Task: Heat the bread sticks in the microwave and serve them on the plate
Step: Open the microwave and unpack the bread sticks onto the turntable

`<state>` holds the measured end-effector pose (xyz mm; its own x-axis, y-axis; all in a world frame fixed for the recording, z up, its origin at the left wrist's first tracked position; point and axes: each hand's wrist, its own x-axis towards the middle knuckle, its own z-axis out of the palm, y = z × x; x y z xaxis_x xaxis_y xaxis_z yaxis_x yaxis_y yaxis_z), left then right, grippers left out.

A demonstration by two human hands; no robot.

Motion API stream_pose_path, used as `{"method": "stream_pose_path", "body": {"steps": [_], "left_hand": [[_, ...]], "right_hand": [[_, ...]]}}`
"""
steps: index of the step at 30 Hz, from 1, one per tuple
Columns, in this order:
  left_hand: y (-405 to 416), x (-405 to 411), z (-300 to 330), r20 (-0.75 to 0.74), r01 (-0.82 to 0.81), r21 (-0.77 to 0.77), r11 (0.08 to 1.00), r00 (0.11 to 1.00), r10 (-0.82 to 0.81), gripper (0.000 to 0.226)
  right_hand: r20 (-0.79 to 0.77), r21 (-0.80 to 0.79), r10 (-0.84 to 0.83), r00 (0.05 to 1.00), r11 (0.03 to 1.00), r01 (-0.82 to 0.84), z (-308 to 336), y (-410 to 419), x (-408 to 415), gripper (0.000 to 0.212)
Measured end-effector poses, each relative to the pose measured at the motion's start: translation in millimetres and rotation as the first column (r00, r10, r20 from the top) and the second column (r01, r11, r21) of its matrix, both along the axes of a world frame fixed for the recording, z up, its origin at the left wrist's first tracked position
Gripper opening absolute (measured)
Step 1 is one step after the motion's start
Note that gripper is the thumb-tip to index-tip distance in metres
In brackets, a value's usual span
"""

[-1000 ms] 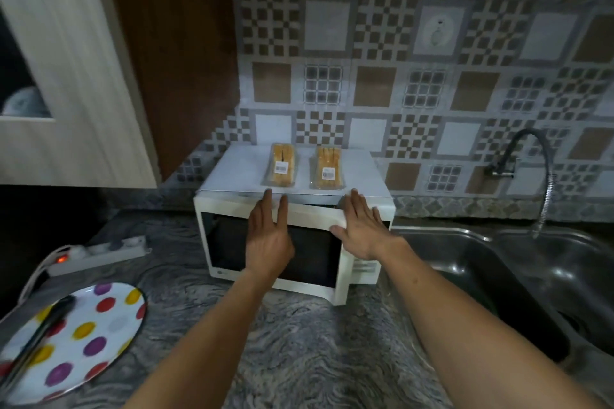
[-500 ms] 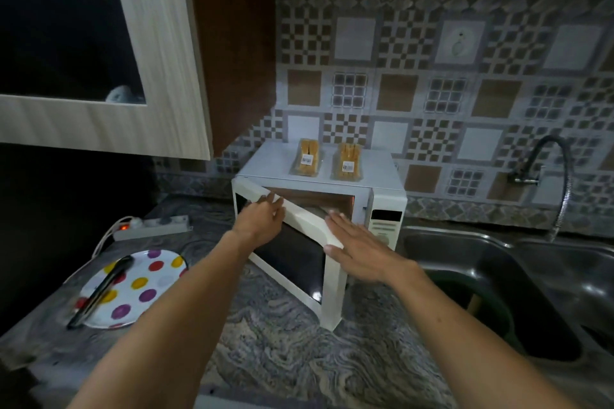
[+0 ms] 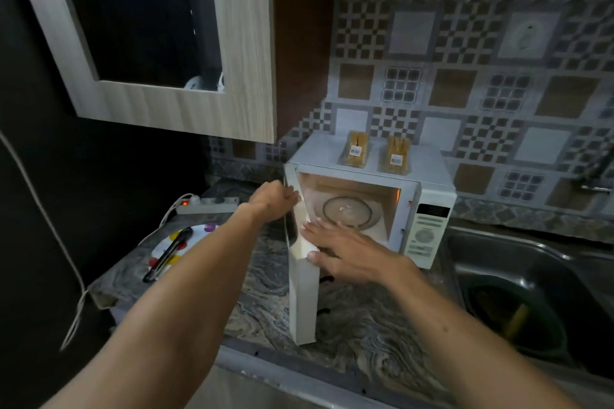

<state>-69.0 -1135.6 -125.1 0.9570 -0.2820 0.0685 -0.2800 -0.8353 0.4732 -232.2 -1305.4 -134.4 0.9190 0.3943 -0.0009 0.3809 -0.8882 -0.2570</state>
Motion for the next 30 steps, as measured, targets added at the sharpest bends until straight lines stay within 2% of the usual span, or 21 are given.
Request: {"method": "stream_pose_path", "body": {"steps": [5, 14, 18, 20, 24, 26, 30], "left_hand": [[34, 13, 5, -0.060, -0.010, -0.003, 1.000, 0.998, 0.010, 0.051], [81, 47, 6, -0.109, 0.095, -0.050, 0.994, 0.989, -0.100, 0.035], [92, 62, 9, -0.059, 0.209, 0.047, 0.977, 0.977, -0.206, 0.028], [95, 68, 12, -0.045, 0.277, 0.109, 0.955, 0.961, -0.274, 0.024], [89, 75, 20, -0.023, 0.334, 0.183, 0.925, 0.942, -0.335, 0.016], [80, 83, 26, 0.009, 0.363, 0.190, 0.912, 0.929, -0.371, 0.014], [53, 83, 37, 0.185, 0.406, 0.185, 0.895, 0.880, -0.438, 0.025]], "right_hand": [[-0.021, -0.017, 0.078, 0.997, 0.997, -0.078, 8, 48, 17, 0.055], [-0.040, 0.062, 0.093, 0.995, 0.994, -0.091, 1, 112, 52, 0.054], [-0.048, 0.063, 0.064, 0.997, 0.996, -0.061, 2, 125, 60, 0.052], [-0.064, 0.100, 0.031, 0.997, 0.995, -0.025, 5, 128, 64, 0.051], [-0.134, 0.284, -0.070, 0.988, 0.953, 0.106, 14, 116, 65, 0.044], [-0.135, 0.337, -0.169, 0.976, 0.919, 0.206, 21, 97, 63, 0.038], [-0.060, 0.389, -0.425, 0.903, 0.823, 0.413, 33, 49, 59, 0.028]]}}
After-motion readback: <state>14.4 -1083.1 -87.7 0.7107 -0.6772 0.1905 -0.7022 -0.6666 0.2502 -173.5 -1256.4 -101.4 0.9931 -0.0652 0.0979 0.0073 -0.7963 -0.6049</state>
